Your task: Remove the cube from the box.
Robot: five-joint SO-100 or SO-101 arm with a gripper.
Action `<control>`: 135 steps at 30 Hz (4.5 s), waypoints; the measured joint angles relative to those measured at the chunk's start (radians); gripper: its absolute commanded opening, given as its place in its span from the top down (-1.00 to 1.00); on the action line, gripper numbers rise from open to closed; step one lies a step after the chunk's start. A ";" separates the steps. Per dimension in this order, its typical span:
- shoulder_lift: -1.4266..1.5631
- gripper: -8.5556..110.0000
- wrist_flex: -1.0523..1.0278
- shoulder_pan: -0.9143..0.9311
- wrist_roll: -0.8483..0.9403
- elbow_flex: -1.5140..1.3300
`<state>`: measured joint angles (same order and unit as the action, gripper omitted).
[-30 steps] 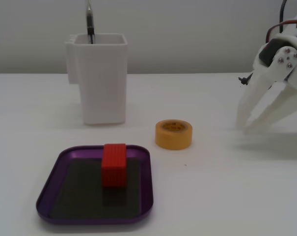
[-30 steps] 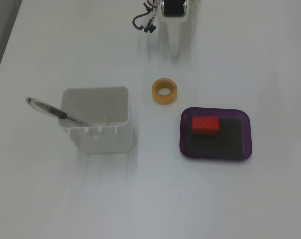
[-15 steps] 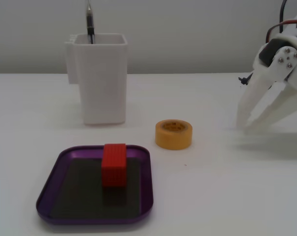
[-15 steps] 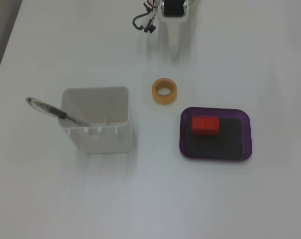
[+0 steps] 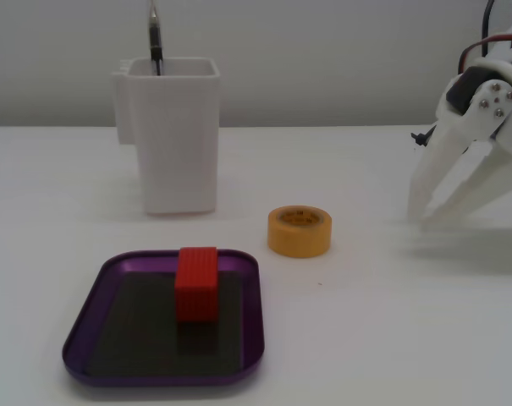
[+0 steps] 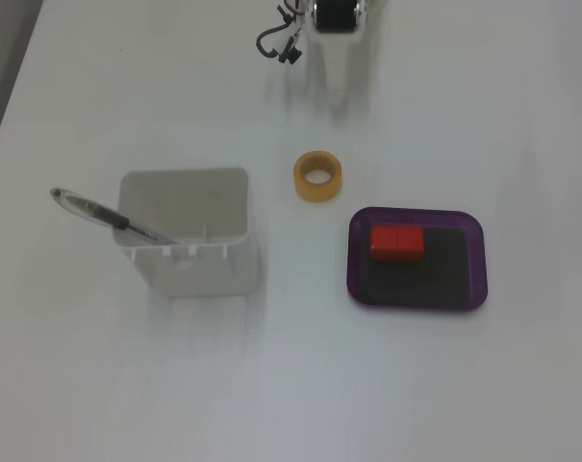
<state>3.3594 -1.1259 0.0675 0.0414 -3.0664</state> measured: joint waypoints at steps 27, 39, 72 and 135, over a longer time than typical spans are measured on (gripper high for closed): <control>-1.209 0.48 0.094 -0.132 0.000 1.080; -2.082 0.42 0.000 -0.236 0.000 1.802; -2.246 0.76 0.064 -0.141 0.000 1.870; -1.114 0.86 0.400 0.184 0.307 0.506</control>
<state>2.2457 -0.7256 0.2516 0.3482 -2.5602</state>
